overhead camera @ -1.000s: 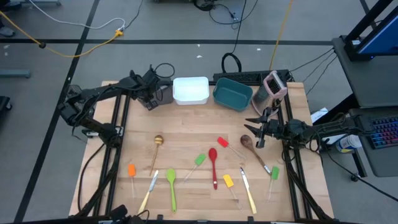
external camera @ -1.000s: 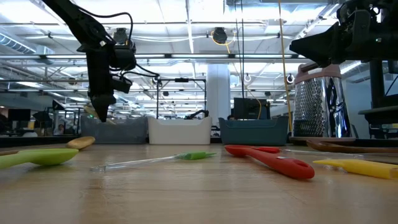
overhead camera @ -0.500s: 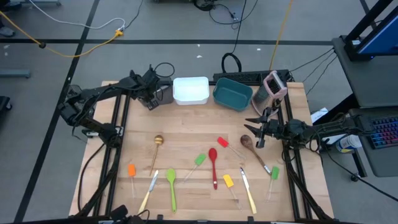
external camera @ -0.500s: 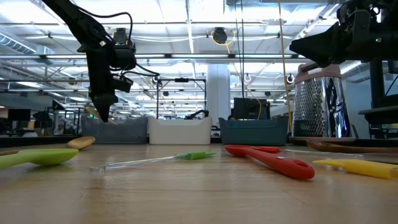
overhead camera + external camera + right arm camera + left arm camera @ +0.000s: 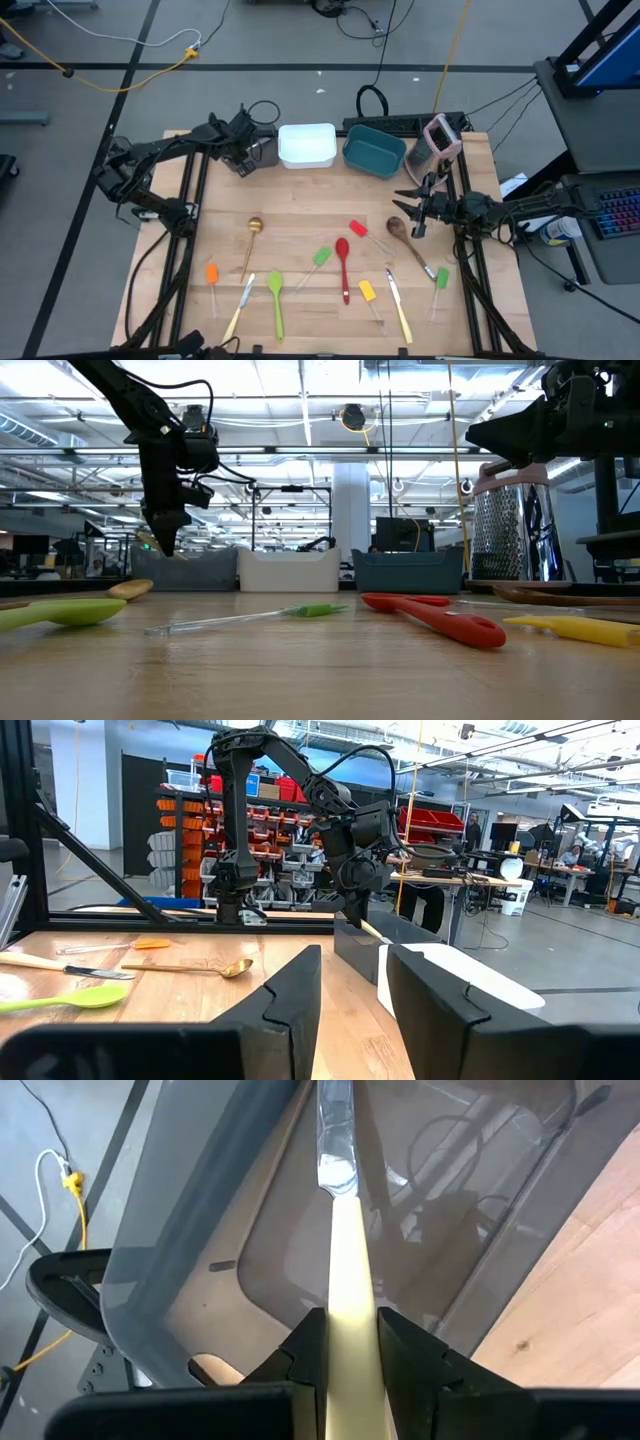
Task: Pick & Place Kitchen Items
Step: Put the top yellow table knife into the black bin
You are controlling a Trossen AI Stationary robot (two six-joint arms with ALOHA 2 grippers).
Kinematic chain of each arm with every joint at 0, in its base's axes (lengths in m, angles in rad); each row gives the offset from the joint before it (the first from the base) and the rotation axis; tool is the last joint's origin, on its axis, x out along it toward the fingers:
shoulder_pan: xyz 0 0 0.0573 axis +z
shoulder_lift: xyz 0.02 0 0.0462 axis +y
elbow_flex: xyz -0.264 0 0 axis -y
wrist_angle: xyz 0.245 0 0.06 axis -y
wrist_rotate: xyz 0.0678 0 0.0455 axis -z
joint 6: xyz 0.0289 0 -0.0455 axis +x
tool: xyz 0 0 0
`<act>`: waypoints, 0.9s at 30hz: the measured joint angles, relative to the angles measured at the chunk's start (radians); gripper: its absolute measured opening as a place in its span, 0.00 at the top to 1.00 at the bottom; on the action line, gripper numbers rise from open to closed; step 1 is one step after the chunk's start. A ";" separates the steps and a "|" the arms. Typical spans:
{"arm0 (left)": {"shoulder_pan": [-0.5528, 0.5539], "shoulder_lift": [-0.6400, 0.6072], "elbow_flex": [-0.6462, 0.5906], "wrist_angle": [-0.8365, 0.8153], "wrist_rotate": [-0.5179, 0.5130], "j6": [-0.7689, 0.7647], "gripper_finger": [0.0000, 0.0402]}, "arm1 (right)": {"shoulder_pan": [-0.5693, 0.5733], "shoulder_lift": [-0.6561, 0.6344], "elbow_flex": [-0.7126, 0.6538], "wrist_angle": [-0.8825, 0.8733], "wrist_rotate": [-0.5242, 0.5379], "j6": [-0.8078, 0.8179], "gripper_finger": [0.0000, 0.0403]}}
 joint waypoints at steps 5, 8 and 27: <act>0.001 0.000 0.000 -0.041 -0.011 -0.008 0.78 | 0.000 0.000 0.000 0.000 0.000 0.000 0.73; 0.001 0.000 -0.009 -0.042 -0.013 -0.011 0.74 | 0.000 0.000 0.000 0.000 0.000 0.000 0.73; -0.037 0.000 -0.011 -0.059 -0.113 -0.034 0.71 | 0.000 0.000 0.000 0.000 0.000 0.000 0.73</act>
